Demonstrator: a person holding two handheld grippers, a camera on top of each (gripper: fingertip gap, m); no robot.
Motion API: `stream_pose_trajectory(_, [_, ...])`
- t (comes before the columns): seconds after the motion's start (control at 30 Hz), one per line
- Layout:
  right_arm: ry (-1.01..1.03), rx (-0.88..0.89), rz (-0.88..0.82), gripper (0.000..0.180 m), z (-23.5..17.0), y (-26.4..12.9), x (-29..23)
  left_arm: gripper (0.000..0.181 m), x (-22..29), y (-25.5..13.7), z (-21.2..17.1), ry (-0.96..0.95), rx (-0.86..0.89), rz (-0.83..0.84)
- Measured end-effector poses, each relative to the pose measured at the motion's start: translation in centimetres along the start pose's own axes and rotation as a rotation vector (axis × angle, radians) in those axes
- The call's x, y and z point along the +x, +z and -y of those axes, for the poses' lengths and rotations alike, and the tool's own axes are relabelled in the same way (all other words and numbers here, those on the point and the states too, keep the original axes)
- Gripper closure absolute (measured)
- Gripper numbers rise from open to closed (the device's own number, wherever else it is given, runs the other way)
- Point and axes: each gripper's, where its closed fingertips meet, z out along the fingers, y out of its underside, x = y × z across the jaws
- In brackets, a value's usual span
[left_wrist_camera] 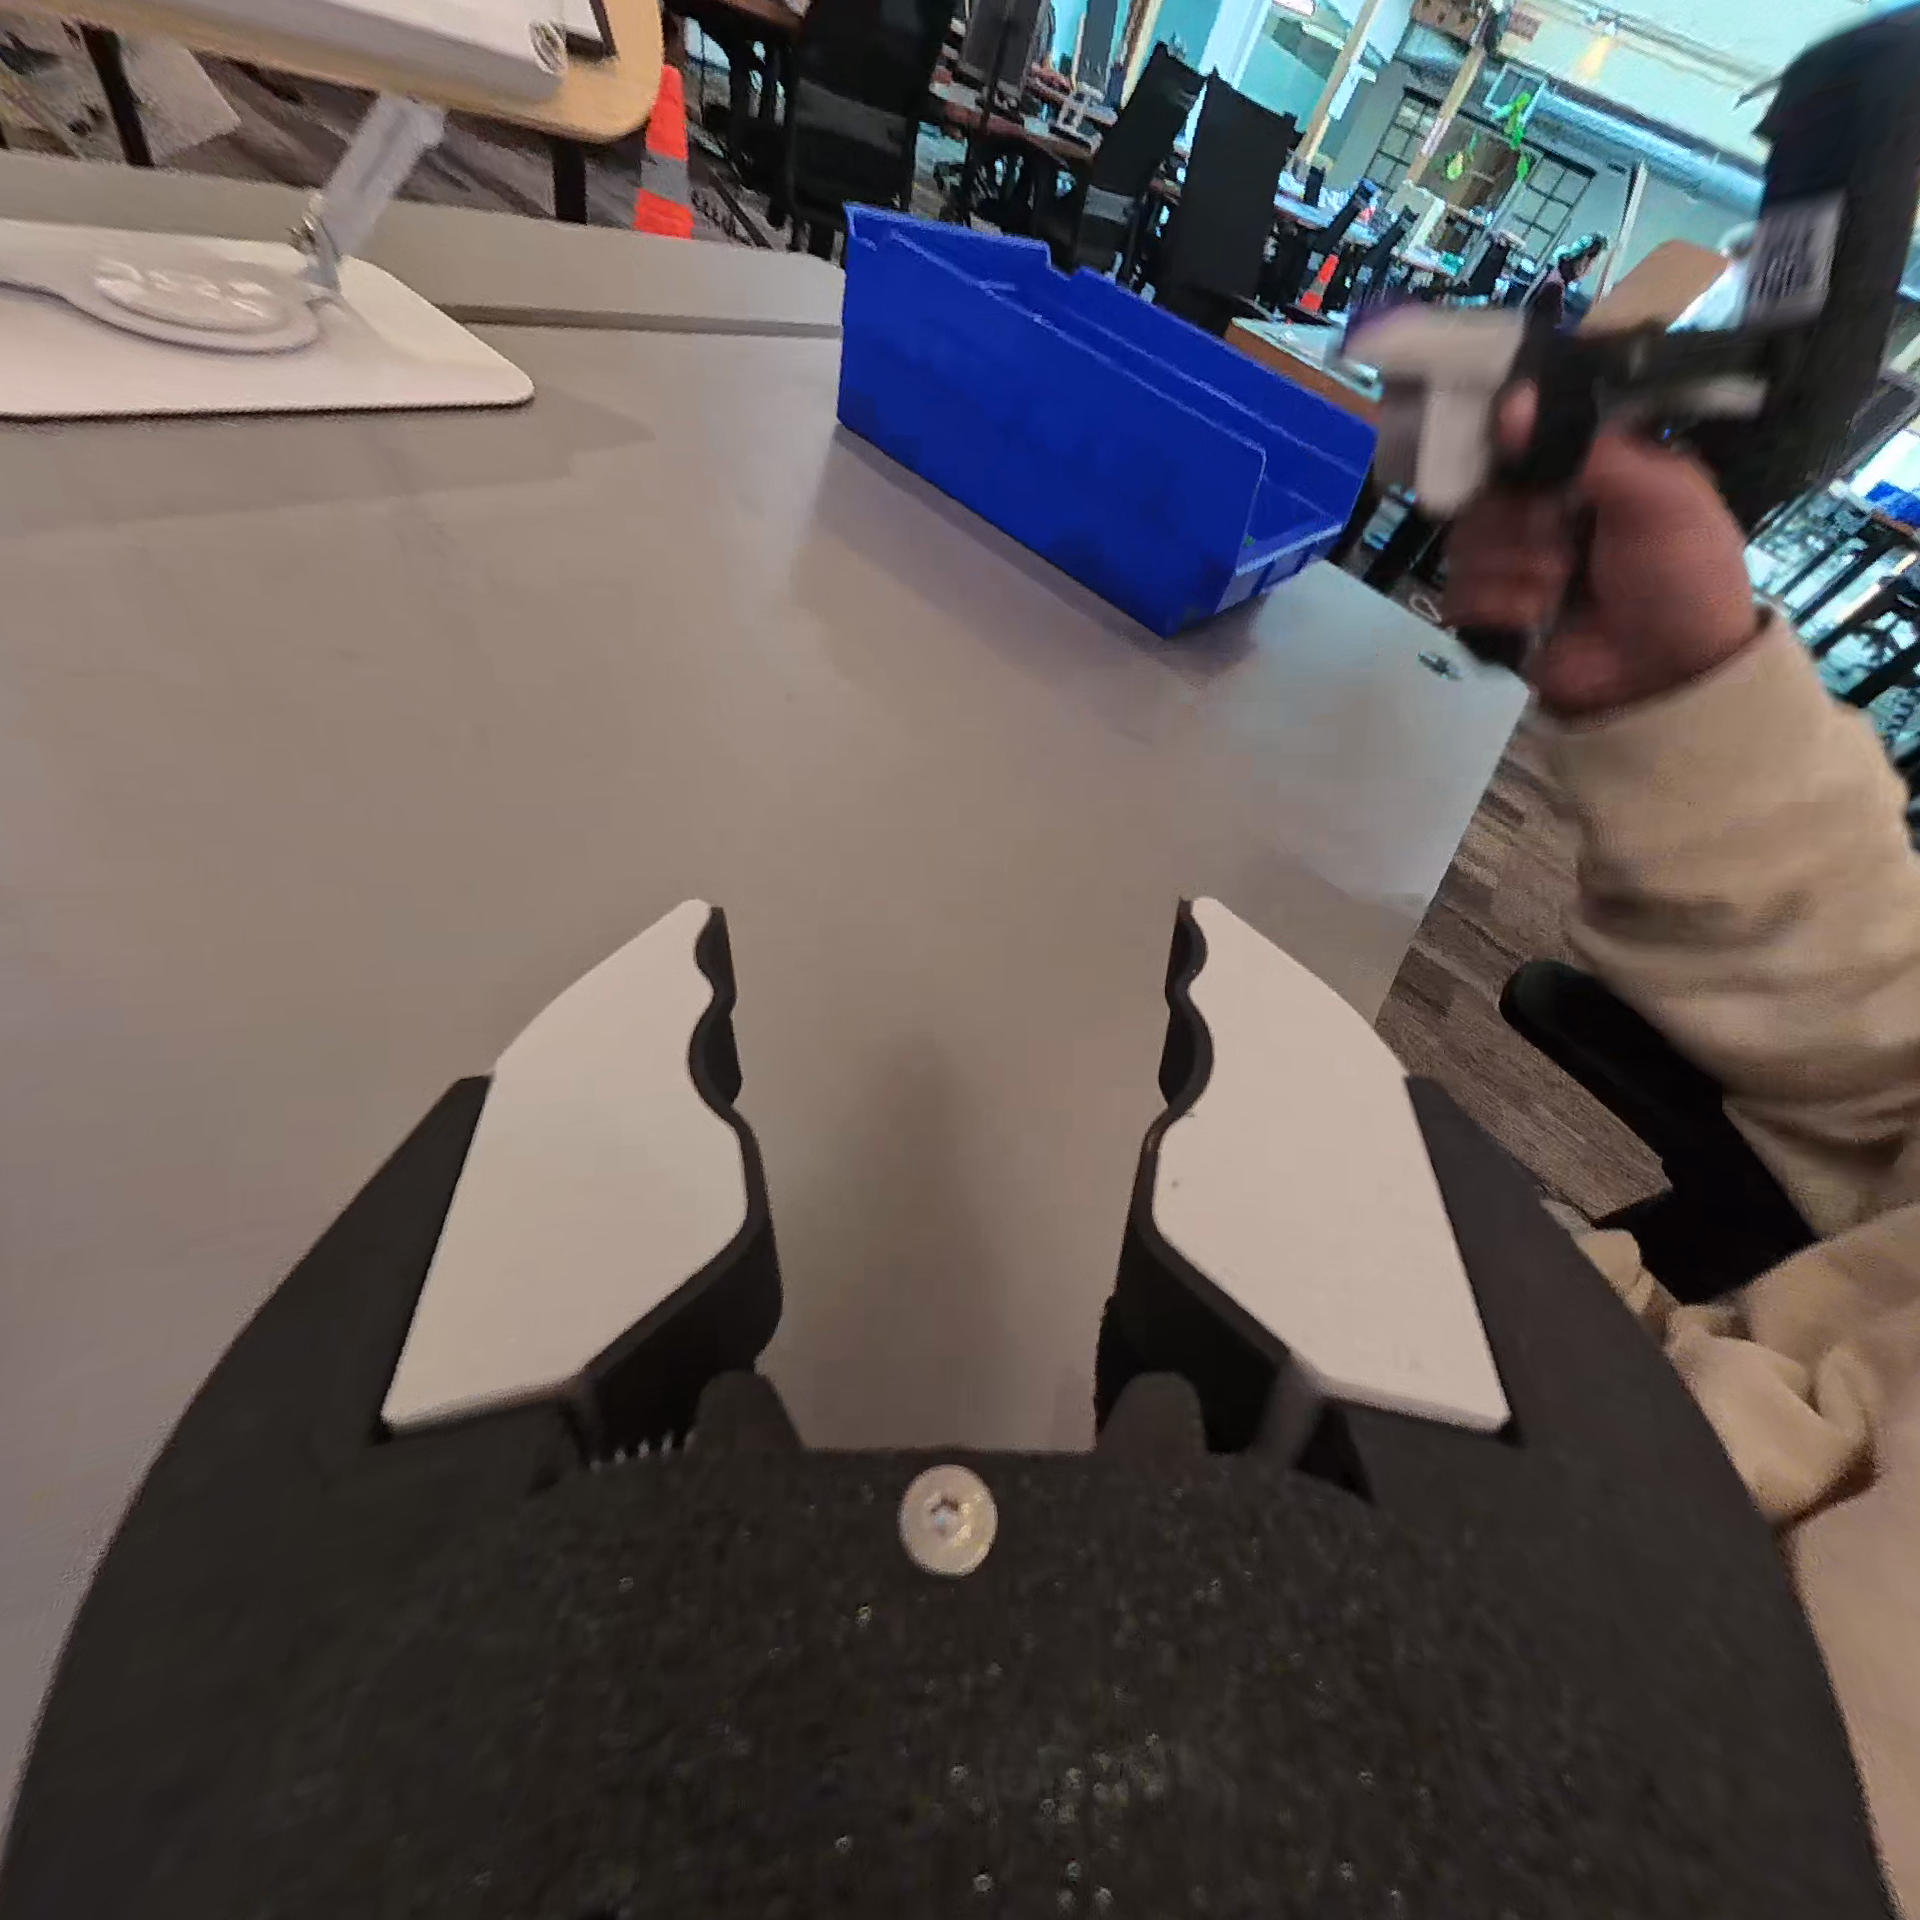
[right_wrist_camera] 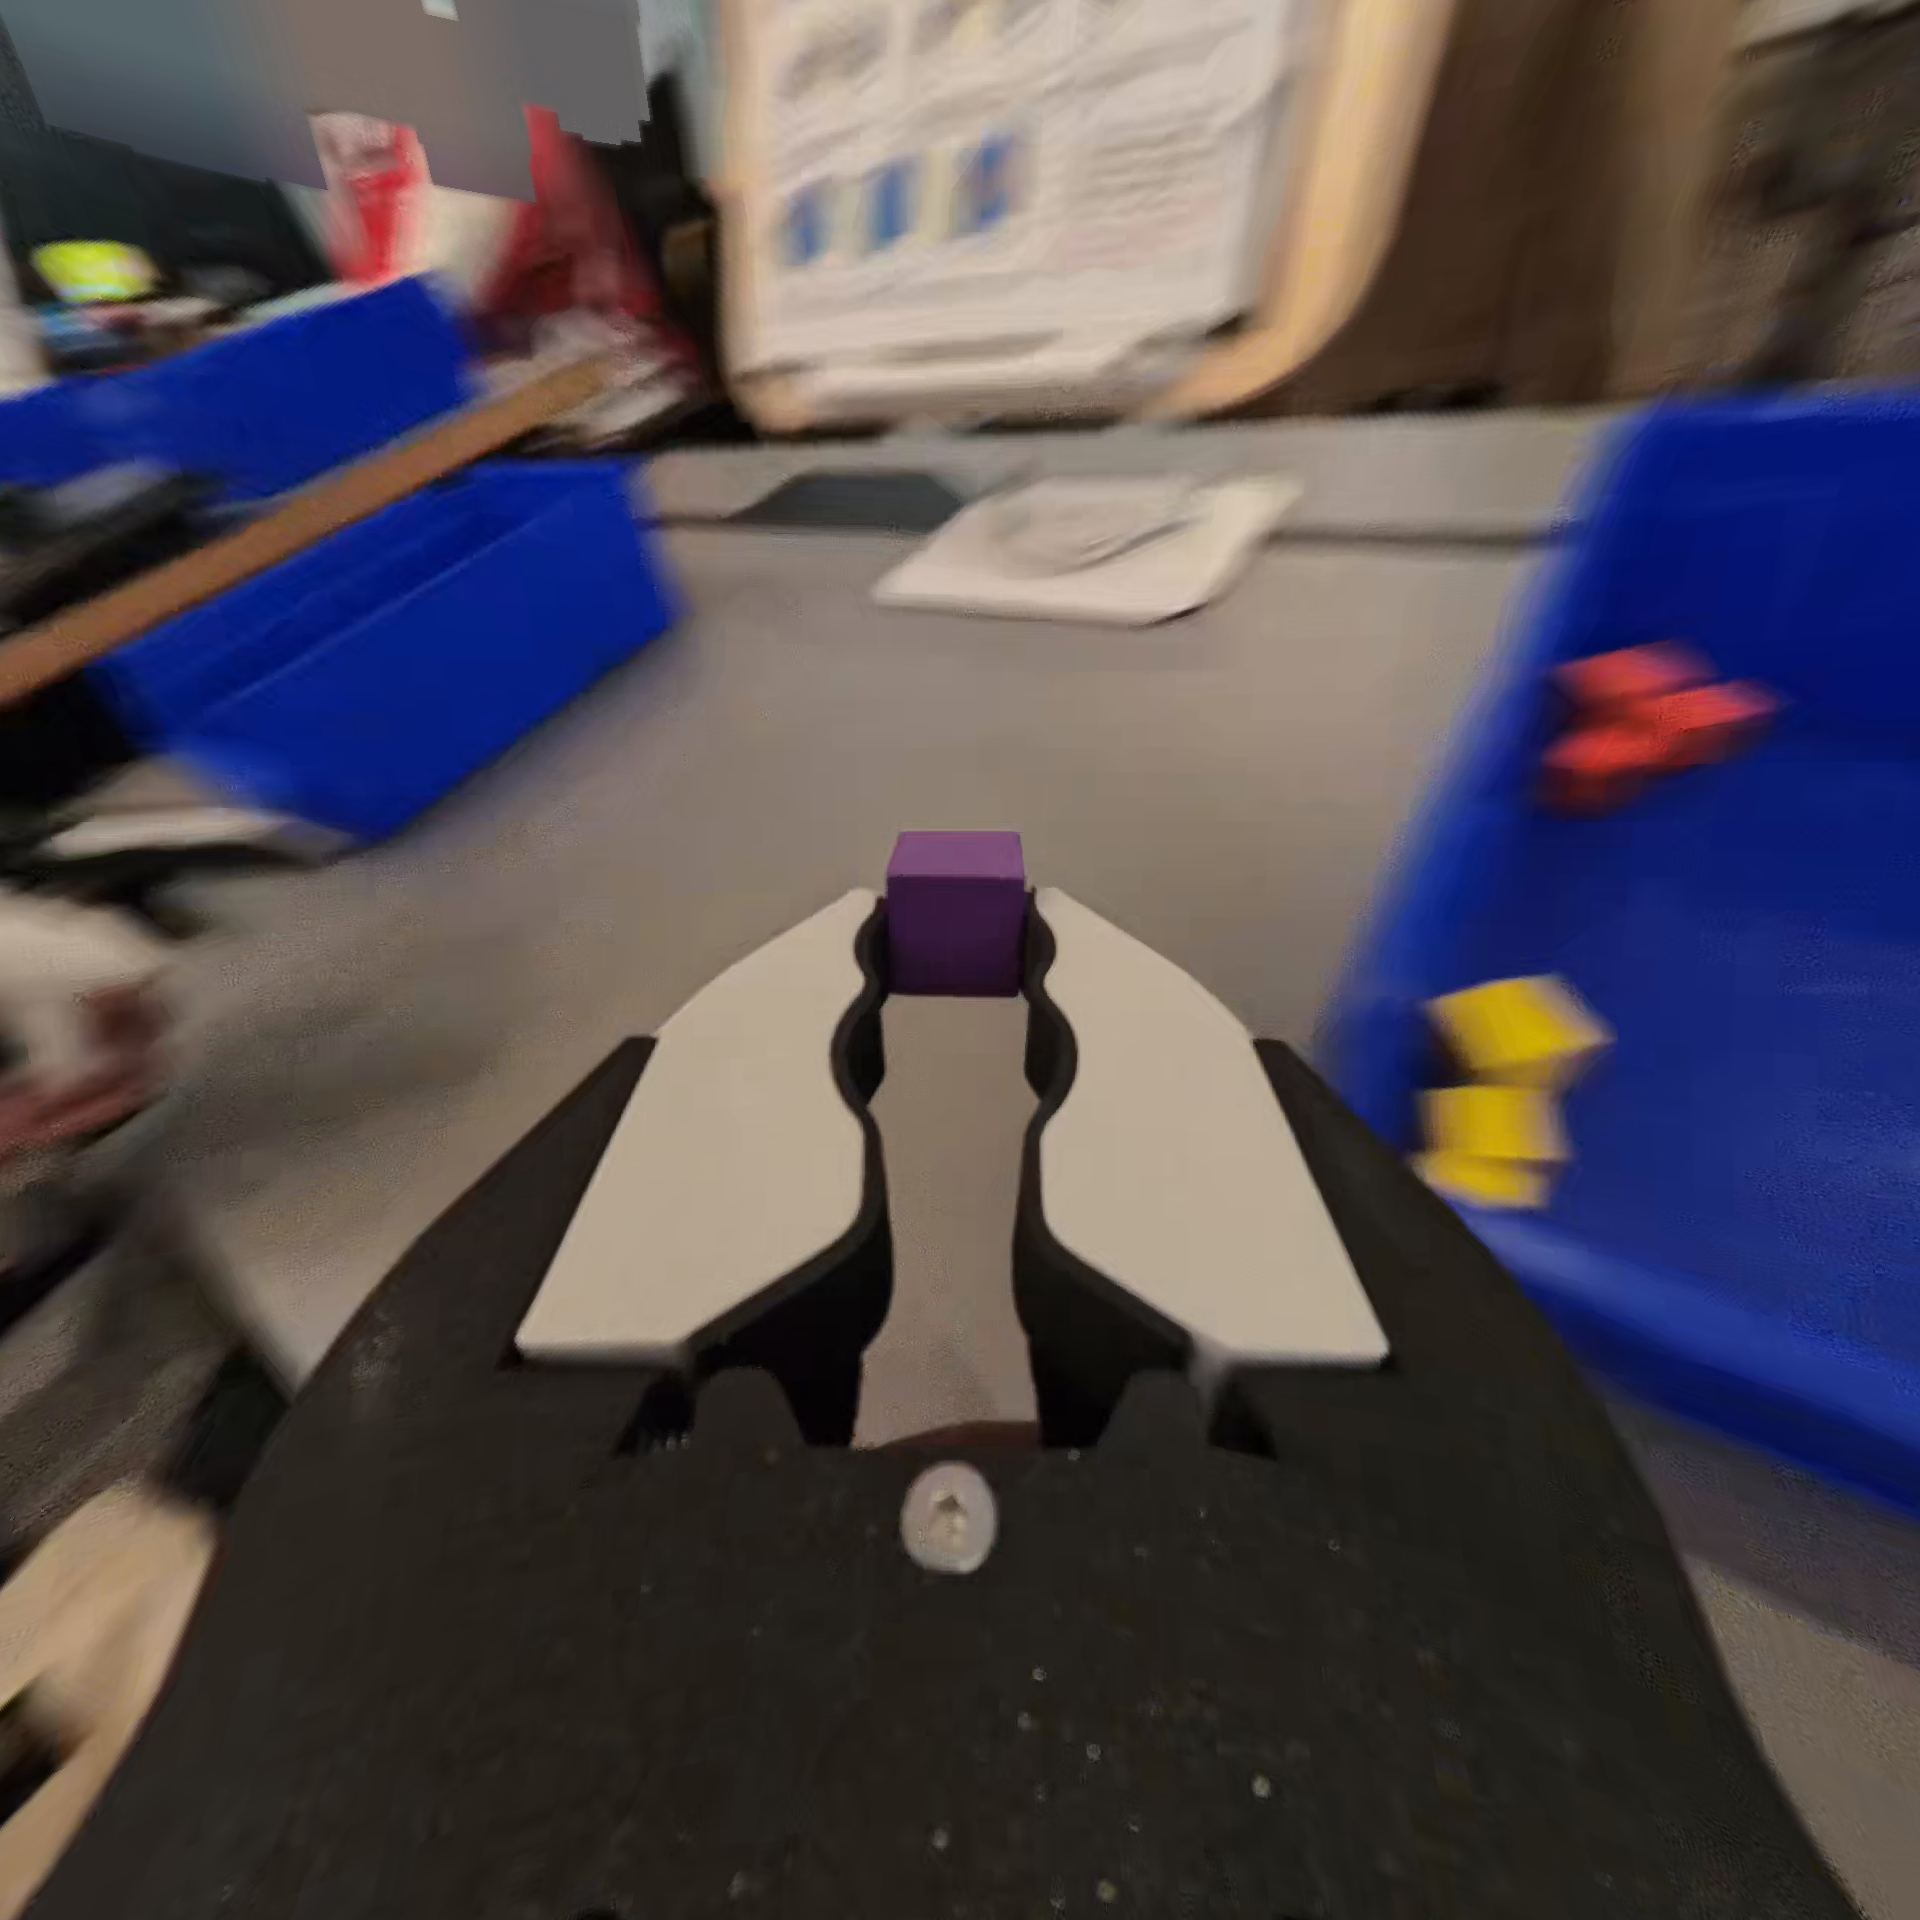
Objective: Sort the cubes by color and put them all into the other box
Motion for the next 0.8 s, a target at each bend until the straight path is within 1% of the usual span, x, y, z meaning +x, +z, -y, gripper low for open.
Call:
stream_pose_trajectory(0.03, [-0.009, 0.023, -0.095, 0.157, 2.5, -0.8, 3.5, 0.102, 0.1, 0.2, -0.3, 0.001, -0.017, -0.004])
stream_pose_trajectory(0.07, [-0.009, -0.002, -0.170, 0.157, 4.3, -1.0, 7.0, 0.102, 0.1, 0.3, -0.5, 0.005, -0.029, -0.007])
stream_pose_trajectory(0.13, [-0.009, -0.186, -0.274, 0.157, 5.4, 0.9, 13.9, 0.103, 0.5, 0.6, -0.6, 0.008, -0.032, -0.032])
stream_pose_trajectory(0.2, [-0.020, -0.427, -0.302, 0.156, 4.0, 4.8, 19.5, 0.103, 1.2, 0.9, -0.5, 0.002, -0.034, -0.062])
stream_pose_trajectory(0.27, [0.025, -0.663, -0.299, 0.156, 1.1, 8.3, 23.5, 0.103, 1.7, 1.2, -0.7, 0.009, -0.044, -0.078])
stream_pose_trajectory(0.33, [0.084, -0.766, -0.322, 0.156, -0.5, 10.9, 26.2, 0.103, 2.0, 1.4, -1.1, 0.030, -0.066, -0.077])
stream_pose_trajectory(0.43, [0.134, -0.863, -0.423, 0.156, -1.8, 12.4, 29.5, 0.102, 2.2, 1.4, -1.7, 0.061, -0.088, -0.068])
stream_pose_trajectory(0.5, [0.185, -0.904, -0.514, 0.156, -2.2, 12.1, 31.4, 0.102, 2.2, 1.2, -1.9, 0.066, -0.091, -0.067])
stream_pose_trajectory(0.57, [0.236, -0.922, -0.563, 0.156, -2.5, 11.8, 32.4, 0.102, 1.9, 0.9, -2.1, 0.052, -0.093, -0.071])
stream_pose_trajectory(0.67, [0.221, -0.922, -0.637, 0.156, -2.3, 11.1, 33.8, 0.102, 1.7, 0.5, -2.2, 0.002, -0.090, -0.099])
stream_pose_trajectory(0.7, [0.230, -0.926, -0.639, 0.155, -2.4, 11.0, 33.8, 0.102, 1.6, 0.3, -2.2, -0.016, -0.084, -0.107])
stream_pose_trajectory(0.77, [0.271, -0.910, -0.599, 0.147, -2.5, 11.0, 33.5, 0.102, 1.5, 0.1, -2.0, -0.042, -0.074, -0.121])
stream_pose_trajectory(0.8, [0.277, -0.894, -0.583, 0.146, -2.3, 11.0, 33.2, 0.102, 1.4, -0.1, -1.9, -0.049, -0.070, -0.121])
